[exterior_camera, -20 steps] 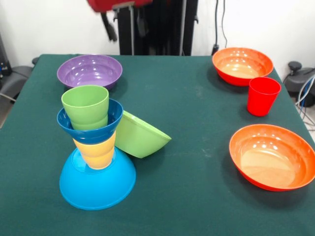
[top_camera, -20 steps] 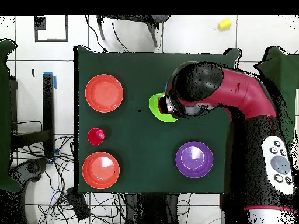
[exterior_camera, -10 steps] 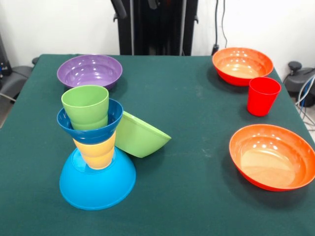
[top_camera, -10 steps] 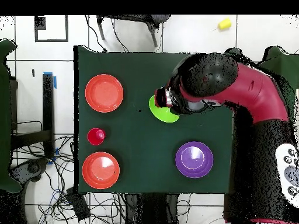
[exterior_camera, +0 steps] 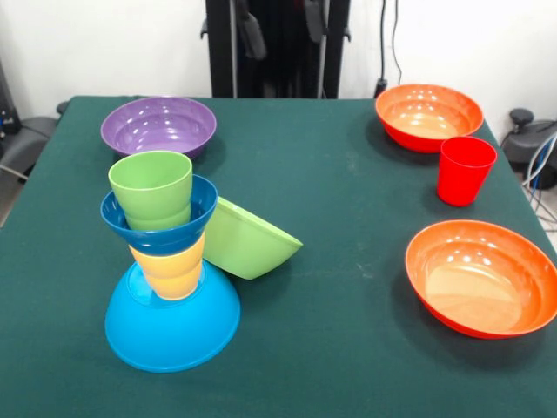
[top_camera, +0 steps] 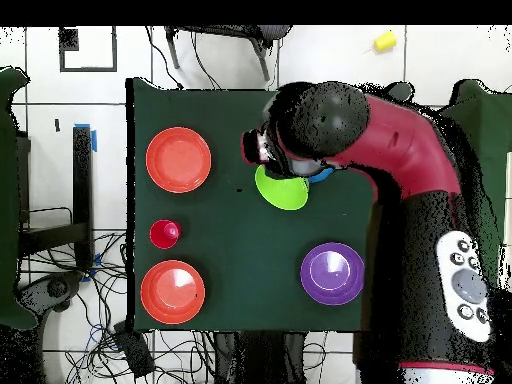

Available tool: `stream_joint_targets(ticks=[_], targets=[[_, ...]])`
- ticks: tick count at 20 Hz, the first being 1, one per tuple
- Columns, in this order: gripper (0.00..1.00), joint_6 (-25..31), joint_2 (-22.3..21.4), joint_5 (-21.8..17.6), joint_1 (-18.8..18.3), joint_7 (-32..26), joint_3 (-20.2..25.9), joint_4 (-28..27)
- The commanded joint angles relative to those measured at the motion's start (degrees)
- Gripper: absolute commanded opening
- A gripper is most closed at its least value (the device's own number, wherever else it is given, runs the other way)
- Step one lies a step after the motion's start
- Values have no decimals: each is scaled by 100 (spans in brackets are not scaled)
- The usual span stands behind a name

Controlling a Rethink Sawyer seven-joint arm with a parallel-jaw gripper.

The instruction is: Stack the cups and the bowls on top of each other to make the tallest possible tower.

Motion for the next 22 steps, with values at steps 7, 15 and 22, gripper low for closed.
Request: stream_joint_targets(ticks=[7, 15, 22], targets=[[100, -1405, 787, 150, 589, 945, 236, 270], [100, -1890, 1090, 140, 756, 1081, 25, 379], [100, -2149, 1278, 170, 883, 1244, -134, 553]])
